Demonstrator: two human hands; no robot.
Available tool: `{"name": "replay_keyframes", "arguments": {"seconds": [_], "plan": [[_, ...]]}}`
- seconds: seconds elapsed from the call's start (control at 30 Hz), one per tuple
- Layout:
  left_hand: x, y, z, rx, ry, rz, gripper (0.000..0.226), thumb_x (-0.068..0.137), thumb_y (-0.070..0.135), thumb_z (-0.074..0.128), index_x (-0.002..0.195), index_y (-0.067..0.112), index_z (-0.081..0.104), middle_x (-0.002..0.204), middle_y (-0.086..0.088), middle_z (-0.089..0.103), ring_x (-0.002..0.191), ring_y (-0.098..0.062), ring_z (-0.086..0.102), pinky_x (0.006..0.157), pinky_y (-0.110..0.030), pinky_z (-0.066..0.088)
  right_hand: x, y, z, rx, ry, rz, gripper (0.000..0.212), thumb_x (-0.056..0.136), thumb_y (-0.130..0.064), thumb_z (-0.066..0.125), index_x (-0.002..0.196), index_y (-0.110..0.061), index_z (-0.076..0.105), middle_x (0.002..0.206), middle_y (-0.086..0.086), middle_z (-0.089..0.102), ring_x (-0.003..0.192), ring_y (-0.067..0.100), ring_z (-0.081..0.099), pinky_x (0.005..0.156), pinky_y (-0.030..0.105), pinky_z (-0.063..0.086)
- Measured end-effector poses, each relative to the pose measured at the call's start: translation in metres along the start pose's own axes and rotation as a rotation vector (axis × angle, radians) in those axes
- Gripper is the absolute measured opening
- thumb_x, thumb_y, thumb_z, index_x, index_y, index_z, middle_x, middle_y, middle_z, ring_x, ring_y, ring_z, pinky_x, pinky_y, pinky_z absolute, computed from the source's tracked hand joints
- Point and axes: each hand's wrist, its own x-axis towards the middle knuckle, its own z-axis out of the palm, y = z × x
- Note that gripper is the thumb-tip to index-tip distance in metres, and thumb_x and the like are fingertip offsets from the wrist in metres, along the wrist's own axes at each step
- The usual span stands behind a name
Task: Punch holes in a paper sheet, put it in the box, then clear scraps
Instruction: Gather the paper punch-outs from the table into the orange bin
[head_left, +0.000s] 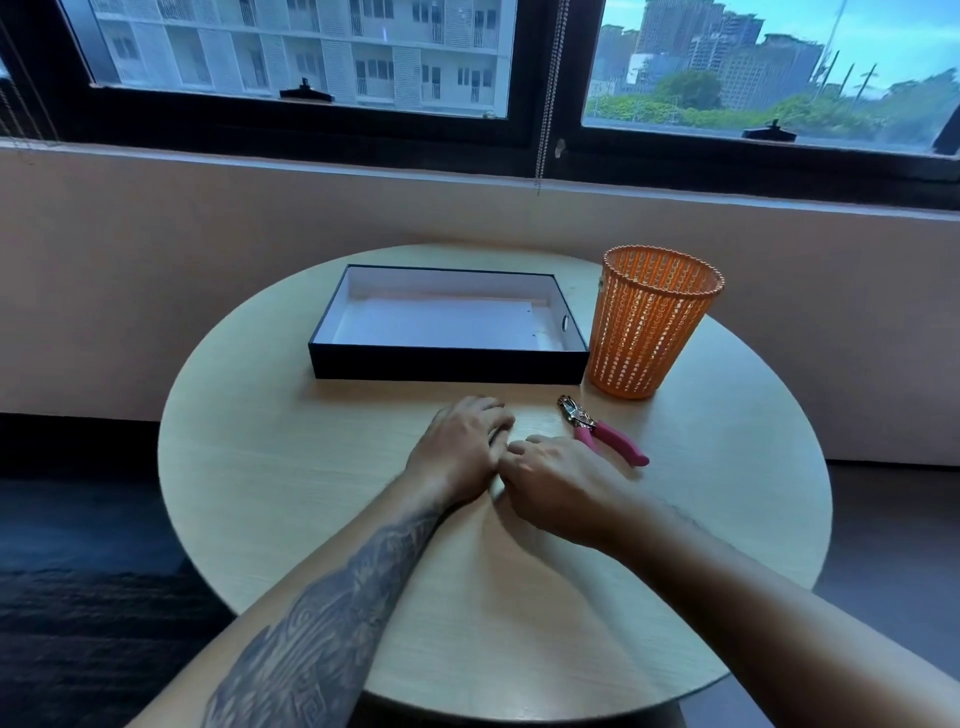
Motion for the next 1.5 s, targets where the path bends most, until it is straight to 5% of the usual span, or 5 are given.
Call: {"name": "replay_keyframes", "arguments": {"seconds": [0.17,0.4,0.6,1.0,1.5], "plan": [[0.0,0.001,0.0,0.016,0.025,0.017,0.024,0.093,0.026,0.053,0.11,0.02,0.07,0.121,0.003,0.066,0.117,-0.017,0.055,0.102,-0.034,0.04,-0.008,0.005,-0.001,0.254,0.032,0.137,0.019,0.087,-0.031,0.033,0.074,-0.021,0.041,0.071,0.001,0.052,0.065,0.021,0.049,0.059,0.04,0.042],[0.0,0.001,0.001,0.013,0.027,0.002,0.025,0.095,0.028,0.053,0.112,0.022,0.07,0.126,0.005,0.064,0.122,-0.014,0.053,0.102,-0.031,0.036,-0.023,0.026,-0.01,0.428,0.109,0.26,0.015,0.094,-0.023,0.053,0.081,-0.023,0.047,0.074,-0.008,0.054,0.065,0.011,0.049,0.059,0.024,0.036],[0.003,0.001,-0.001,0.019,-0.005,-0.016,0.026,0.094,0.029,0.055,0.113,0.023,0.071,0.128,0.006,0.064,0.123,-0.015,0.054,0.104,-0.035,0.04,-0.018,0.045,-0.048,0.599,0.166,0.408,0.014,0.099,-0.02,0.056,0.085,-0.021,0.056,0.08,-0.003,0.058,0.07,0.01,0.053,0.062,0.025,0.043],[0.089,0.042,-0.058,-0.17,0.046,-0.036,0.024,0.093,0.024,0.059,0.113,0.025,0.071,0.114,0.011,0.068,0.104,-0.01,0.062,0.086,-0.028,0.048,0.005,0.14,-0.151,0.492,0.401,0.564,0.015,0.101,-0.024,0.053,0.096,-0.013,0.062,0.077,-0.001,0.057,0.062,0.01,0.048,0.051,0.026,0.038],[0.179,0.112,-0.047,-0.024,-0.028,0.21,0.032,0.092,0.031,0.056,0.121,0.031,0.067,0.126,0.012,0.067,0.102,-0.016,0.066,0.088,-0.038,0.055,0.022,0.219,-0.139,0.563,0.068,0.767,0.013,0.103,-0.026,0.056,0.101,-0.016,0.065,0.088,0.002,0.066,0.077,0.015,0.064,0.06,0.023,0.045]]}}
